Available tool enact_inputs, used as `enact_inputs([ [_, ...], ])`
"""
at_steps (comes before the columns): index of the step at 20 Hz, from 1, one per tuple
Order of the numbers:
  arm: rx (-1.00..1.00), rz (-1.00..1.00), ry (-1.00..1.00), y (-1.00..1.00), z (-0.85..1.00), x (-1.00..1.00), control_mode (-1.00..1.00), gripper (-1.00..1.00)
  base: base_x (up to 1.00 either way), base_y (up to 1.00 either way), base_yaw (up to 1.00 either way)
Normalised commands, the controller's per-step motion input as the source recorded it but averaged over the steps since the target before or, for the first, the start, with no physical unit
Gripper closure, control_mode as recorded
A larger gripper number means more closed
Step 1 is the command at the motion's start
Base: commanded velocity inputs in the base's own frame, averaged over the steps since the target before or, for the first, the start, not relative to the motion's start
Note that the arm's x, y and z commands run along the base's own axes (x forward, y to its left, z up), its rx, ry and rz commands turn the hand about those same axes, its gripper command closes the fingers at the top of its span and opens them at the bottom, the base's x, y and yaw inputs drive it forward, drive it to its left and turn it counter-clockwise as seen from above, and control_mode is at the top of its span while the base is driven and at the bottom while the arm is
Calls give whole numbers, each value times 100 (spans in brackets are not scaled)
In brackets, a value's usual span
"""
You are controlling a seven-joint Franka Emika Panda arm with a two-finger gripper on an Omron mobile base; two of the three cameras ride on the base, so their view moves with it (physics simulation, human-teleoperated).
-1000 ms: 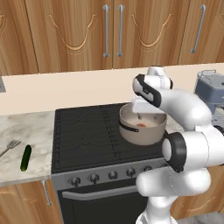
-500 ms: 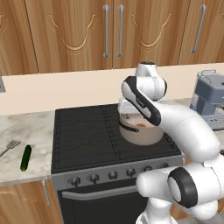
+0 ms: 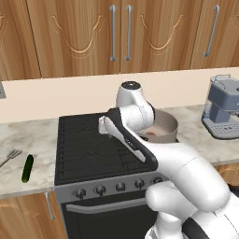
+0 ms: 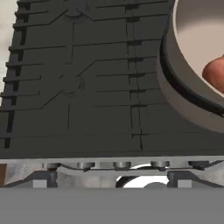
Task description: Put the cucumber and onion in the pot. Retrieve the spatula and lightly stir the vegetables in the pot.
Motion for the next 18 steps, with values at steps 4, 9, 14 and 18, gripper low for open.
enact_inputs([
  [4, 0, -2, -12, 100, -19, -7, -100, -100, 0, 0, 0],
  [9, -1, 0, -2, 89, 0, 5, -100, -100, 0, 0, 0],
  [14, -2, -4, 0, 100, 0, 0, -100, -100, 0, 0, 0],
  [18, -1, -5, 1, 100, -3, 0, -100, -100, 0, 0, 0],
])
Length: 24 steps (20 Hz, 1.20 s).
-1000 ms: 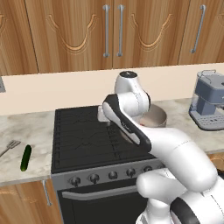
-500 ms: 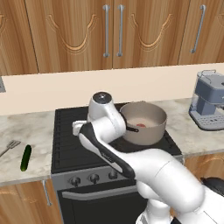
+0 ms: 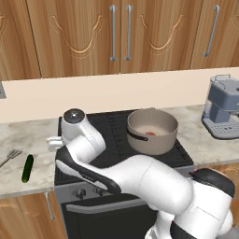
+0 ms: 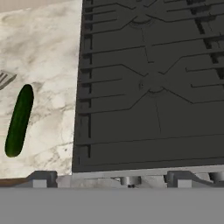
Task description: Put the cucumber and onion in the pot. Retrieve the spatula and lightly stir the vegetables in the pot.
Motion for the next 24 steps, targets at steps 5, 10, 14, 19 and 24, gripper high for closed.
enact_inputs([
  [5, 0, 4, 4, 99, -29, 16, -100, -100, 0, 0, 0],
  [10, 0, 2, 16, 6, -31, 61, -100, -100, 0, 0, 0],
  [14, 10, 12, 25, -4, -33, 76, -100, -100, 0, 0, 0],
  [19, 4, 7, 24, 0, -12, 13, -100, -100, 0, 0, 0],
  [24, 0, 1, 4, 18, -2, -12, -100, -100, 0, 0, 0],
])
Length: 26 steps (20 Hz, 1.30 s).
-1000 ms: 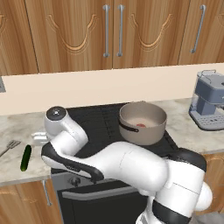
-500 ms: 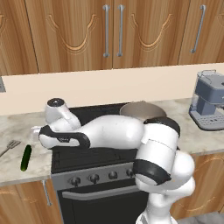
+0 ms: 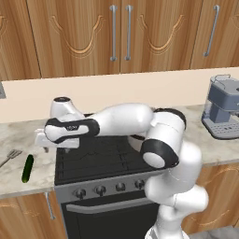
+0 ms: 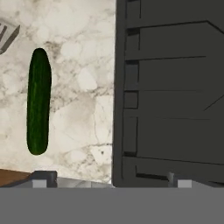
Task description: Put the cucumber and onion in the pot. Retrieve the spatula and lightly stir the vegetables in the pot.
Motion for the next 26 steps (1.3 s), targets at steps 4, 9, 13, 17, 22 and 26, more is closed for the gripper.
enact_inputs([
  [4, -2, 5, 1, 74, -4, -35, -100, -100, 0, 0, 0],
  [9, -1, 4, -1, 78, -5, -28, -100, -100, 0, 0, 0],
  [13, 0, 0, -15, 36, 6, -6, -100, -100, 0, 0, 0],
  [17, -4, 0, -16, 22, 33, 0, -100, -100, 0, 0, 0],
  [22, -2, 0, 0, 13, -4, 8, -100, -100, 0, 0, 0],
  [26, 0, 0, 2, 1, -9, 19, -100, -100, 0, 0, 0],
])
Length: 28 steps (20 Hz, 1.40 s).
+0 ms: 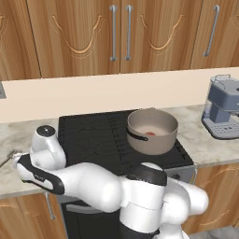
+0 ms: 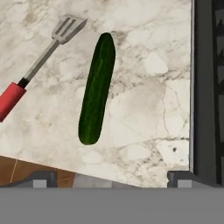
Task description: Put the cucumber and onion in the pot. Retrieve the spatula and lightly stir the vegetables in the pot.
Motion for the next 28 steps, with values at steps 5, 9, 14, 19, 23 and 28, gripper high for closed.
enact_inputs([
  [5, -2, 0, 9, 23, 0, 45, -100, -100, 0, 0, 0],
  [9, -10, 0, 14, 39, -4, 34, -100, -100, 0, 0, 0],
  [14, -17, 1, 17, 36, 0, 22, -100, -100, 0, 0, 0],
  [19, -11, 4, 10, 39, -5, 14, -100, -100, 0, 0, 0],
  [23, -1, 3, 2, 12, -22, 0, -100, -100, 0, 0, 0],
  [28, 0, 2, 1, -2, -39, -7, -100, -100, 0, 0, 0],
])
